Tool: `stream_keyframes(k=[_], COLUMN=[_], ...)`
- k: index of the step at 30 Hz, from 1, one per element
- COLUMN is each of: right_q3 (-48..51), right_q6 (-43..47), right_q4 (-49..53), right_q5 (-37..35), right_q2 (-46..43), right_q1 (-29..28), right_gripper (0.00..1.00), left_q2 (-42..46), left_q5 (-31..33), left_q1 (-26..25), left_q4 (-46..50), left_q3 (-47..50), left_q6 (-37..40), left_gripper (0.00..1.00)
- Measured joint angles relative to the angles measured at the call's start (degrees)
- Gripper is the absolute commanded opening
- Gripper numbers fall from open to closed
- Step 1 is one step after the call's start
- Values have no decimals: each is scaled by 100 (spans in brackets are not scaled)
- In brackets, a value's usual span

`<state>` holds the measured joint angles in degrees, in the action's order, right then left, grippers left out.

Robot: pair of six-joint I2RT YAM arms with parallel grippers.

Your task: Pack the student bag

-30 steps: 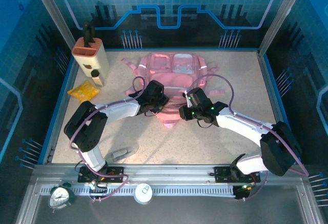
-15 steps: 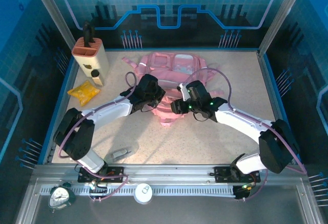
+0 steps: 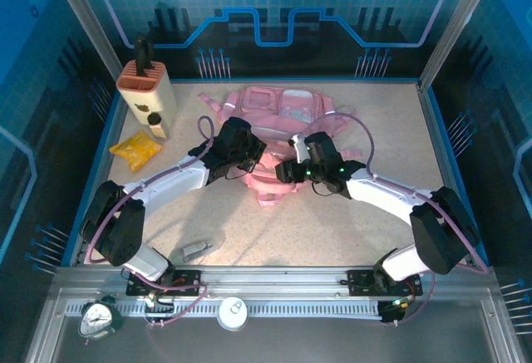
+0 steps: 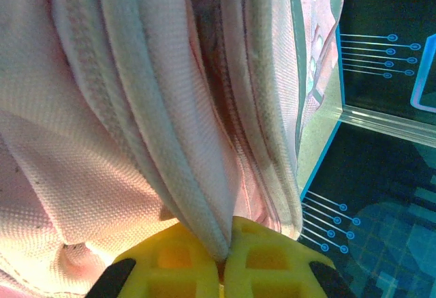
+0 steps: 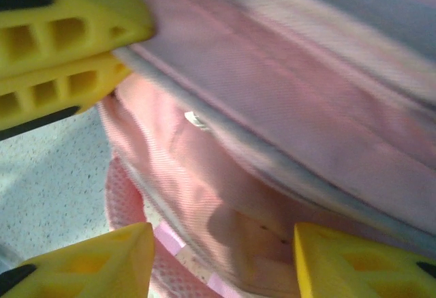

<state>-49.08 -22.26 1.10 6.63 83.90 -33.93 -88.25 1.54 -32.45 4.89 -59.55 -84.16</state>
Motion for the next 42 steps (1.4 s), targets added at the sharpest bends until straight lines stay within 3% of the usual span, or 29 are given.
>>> stream_keyframes(k=[8, 14, 26, 42], right_q3=[-11, -221, -321, -763], right_q6=[-232, -365, -236, 201], right_q4=[-223, -190, -254, -354], right_q5=[498, 450, 103, -264], right_q2=[378, 422, 278, 459], right_q1=[175, 177, 175, -46], right_gripper=[74, 80, 77, 59], left_q2=[2, 2, 2, 2], left_q5=[-81, -94, -90, -136], left_q1=[4, 31, 81, 122], left_q4=[-4, -52, -48, -46], left_q3=[0, 0, 0, 0], left_q6=[4, 22, 120, 221], left_gripper=[0, 0, 0, 0])
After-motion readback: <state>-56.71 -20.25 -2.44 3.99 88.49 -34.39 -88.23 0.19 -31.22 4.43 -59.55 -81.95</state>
